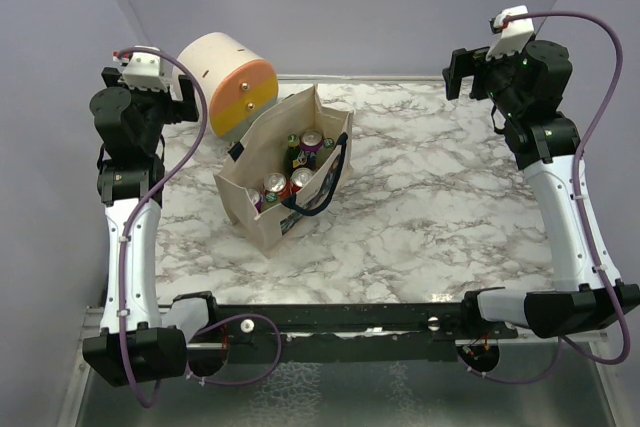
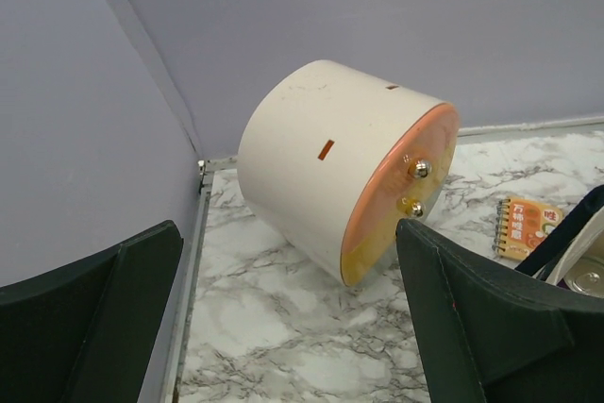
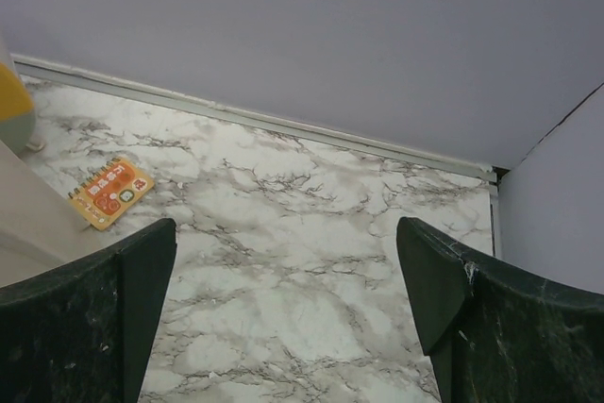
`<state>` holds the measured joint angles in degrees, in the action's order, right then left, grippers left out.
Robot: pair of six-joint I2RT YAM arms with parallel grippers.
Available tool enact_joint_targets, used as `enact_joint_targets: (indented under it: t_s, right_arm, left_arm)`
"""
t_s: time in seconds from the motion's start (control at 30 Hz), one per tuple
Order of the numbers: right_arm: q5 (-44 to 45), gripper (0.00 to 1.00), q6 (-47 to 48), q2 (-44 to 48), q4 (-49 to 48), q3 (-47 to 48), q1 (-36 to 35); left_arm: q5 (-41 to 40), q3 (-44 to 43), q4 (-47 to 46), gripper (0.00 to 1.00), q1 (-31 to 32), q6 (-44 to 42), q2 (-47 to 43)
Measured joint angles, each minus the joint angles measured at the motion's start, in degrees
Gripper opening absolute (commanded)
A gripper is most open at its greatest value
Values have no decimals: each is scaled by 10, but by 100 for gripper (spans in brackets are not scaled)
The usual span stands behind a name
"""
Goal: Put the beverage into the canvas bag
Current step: Reset both arms
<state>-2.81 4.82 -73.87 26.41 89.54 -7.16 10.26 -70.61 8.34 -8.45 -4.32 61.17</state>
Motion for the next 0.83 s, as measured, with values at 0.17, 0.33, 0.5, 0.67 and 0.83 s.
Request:
enact_joint_targets:
  t_s: [0.17, 0.33, 0.5, 0.67, 0.83]
  right_arm:
    - [0, 100, 0, 0, 1, 0, 0]
    - [0, 100, 0, -5, 1, 0, 2]
    - [0, 100, 0, -7, 1, 0, 9]
    - [0, 100, 0, -7, 1, 0, 17]
    - [0, 100, 0, -7, 1, 0, 25]
  left_arm:
    - [-13, -2, 9, 99, 0, 9, 2]
    - [-13, -2, 13, 99, 0, 9, 2]
    - [-9, -2, 13, 99, 0, 9, 8]
    - [-7, -2, 12, 99, 1, 8, 8]
    - [-6, -2, 11, 99, 2, 9, 8]
